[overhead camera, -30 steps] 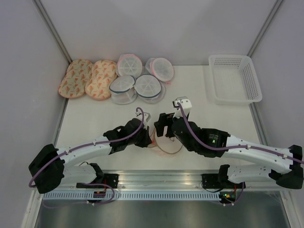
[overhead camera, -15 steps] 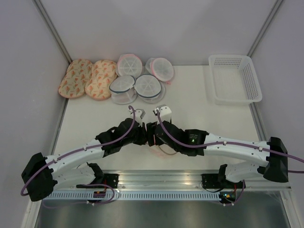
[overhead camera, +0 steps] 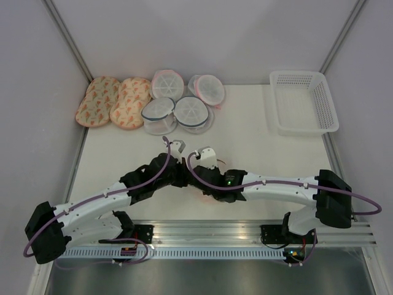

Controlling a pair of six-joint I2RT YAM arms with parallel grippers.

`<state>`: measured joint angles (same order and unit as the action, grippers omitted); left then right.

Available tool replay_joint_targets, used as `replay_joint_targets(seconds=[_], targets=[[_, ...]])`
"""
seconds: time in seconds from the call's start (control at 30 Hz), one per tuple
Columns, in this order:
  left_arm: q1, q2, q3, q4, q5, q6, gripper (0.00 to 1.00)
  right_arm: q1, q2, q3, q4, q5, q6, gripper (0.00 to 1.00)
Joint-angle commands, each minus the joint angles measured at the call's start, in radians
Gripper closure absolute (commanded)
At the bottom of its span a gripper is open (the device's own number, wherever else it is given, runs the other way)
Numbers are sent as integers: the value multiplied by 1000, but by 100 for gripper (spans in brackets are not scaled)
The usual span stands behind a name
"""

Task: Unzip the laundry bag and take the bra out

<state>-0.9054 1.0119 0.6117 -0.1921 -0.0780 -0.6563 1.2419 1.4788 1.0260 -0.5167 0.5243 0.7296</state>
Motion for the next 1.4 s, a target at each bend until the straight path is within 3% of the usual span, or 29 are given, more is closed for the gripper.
replay_joint_targets(seconds=[0.0, 0.1, 0.17, 0.23, 0.27, 0.3, 0.4, 0.5, 0.57, 0.63, 0.73, 0.83, 1.0, 1.13, 1.37], targets=[[-4, -50, 20, -7, -25, -14, 98, 5, -8, 83, -222, 205, 103, 78], [-4, -64, 37, -47, -42, 10, 98, 5, -60, 126, -402, 349, 186, 82], [-4, -81, 45, -76, -54, 24, 98, 4, -93, 155, -527, 417, 243, 80], [-4, -87, 56, -90, -63, 44, 98, 2, -133, 175, -610, 500, 286, 69], [-3, -88, 59, -104, -66, 49, 98, 1, -143, 195, -702, 525, 341, 57], [-4, -88, 63, -109, -66, 55, 98, -1, -146, 207, -750, 567, 373, 35], [-4, -87, 74, -113, -54, 58, 98, -32, -115, 250, -932, 621, 491, 15], [-3, -78, 82, -116, -46, 58, 98, -36, -112, 272, -934, 629, 482, 12], [-3, -76, 86, -119, -43, 57, 98, -30, -115, 292, -887, 625, 459, 12], [-3, -76, 86, -122, -43, 55, 98, -22, -156, 276, -759, 577, 277, 14], [-3, -75, 83, -125, -45, 52, 98, -21, -271, 108, -255, 355, 28, 19], [-3, -79, 74, -129, -48, 40, 98, -25, -327, 1, -35, 180, -30, 29], [-4, -75, 48, -125, -42, 15, 98, -79, -206, -67, 153, -46, -58, 30], [-4, -75, 19, -113, -34, -2, 98, -97, -118, -90, 314, -127, -67, 33], [-3, -128, -26, -89, -20, -26, 98, -159, -26, -92, 435, -204, -90, 35]])
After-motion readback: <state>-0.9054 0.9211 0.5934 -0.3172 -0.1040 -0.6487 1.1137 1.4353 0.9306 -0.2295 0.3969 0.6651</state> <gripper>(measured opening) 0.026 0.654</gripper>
